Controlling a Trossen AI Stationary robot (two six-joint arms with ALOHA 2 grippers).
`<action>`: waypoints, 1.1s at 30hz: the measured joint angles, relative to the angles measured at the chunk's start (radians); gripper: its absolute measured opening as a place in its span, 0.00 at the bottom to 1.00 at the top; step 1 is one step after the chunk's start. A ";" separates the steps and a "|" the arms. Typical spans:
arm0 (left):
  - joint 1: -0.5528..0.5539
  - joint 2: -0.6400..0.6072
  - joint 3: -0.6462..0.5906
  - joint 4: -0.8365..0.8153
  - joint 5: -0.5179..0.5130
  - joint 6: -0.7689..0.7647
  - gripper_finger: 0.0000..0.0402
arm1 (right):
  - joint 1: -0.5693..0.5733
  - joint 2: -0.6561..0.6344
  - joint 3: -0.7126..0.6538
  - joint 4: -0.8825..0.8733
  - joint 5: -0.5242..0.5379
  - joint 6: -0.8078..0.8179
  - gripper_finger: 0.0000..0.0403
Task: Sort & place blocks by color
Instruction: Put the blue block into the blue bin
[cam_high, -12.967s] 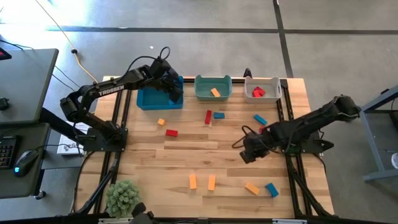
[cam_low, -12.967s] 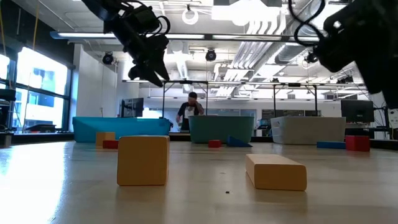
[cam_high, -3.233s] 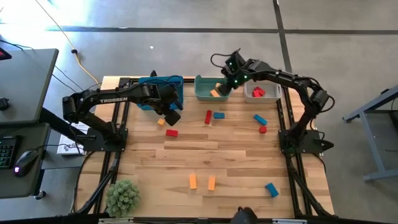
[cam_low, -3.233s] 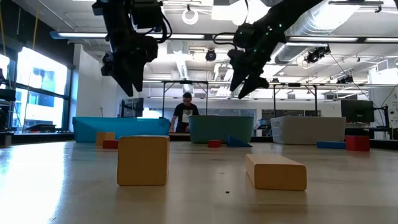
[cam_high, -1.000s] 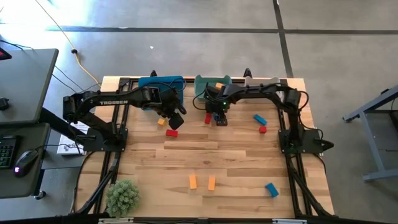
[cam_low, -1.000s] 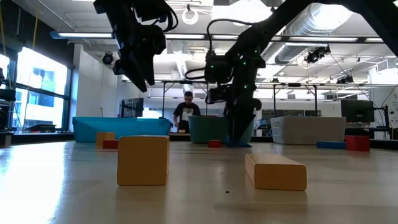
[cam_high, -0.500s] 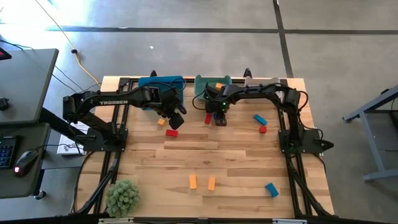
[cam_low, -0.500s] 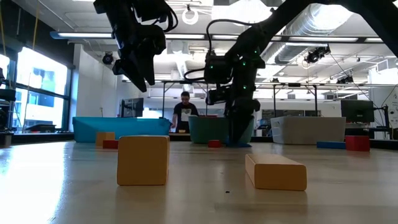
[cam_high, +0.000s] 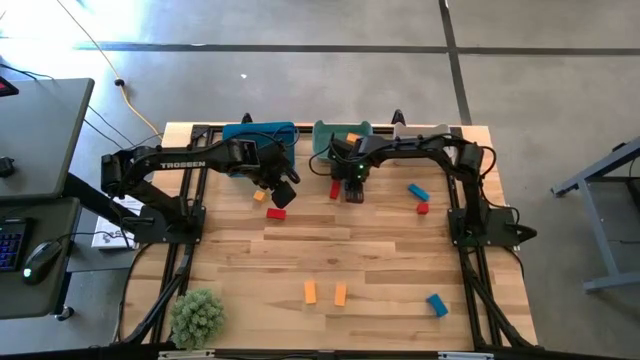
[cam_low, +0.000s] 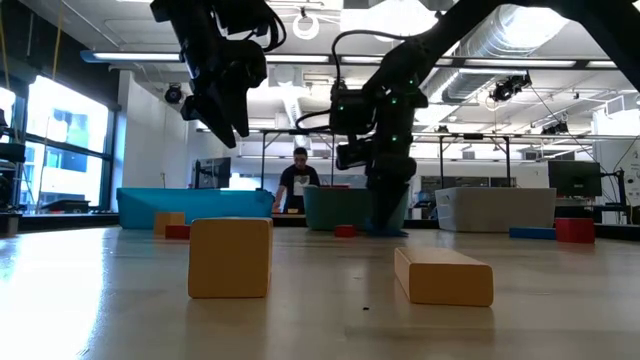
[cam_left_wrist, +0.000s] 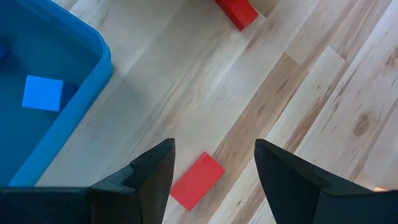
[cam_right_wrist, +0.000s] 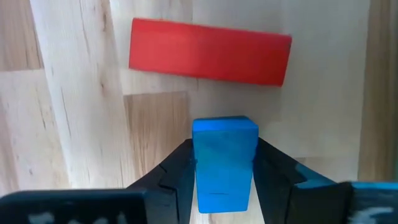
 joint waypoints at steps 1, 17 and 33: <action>0.000 0.000 0.000 0.000 0.000 0.005 0.53 | 0.001 -0.001 0.000 -0.006 0.003 0.000 0.28; 0.000 0.000 0.000 -0.004 0.000 0.044 0.53 | 0.020 -0.001 0.111 -0.124 0.001 0.106 0.28; 0.090 0.000 0.000 -0.004 0.079 0.175 0.53 | 0.081 -0.003 0.411 -0.178 -0.014 0.215 0.28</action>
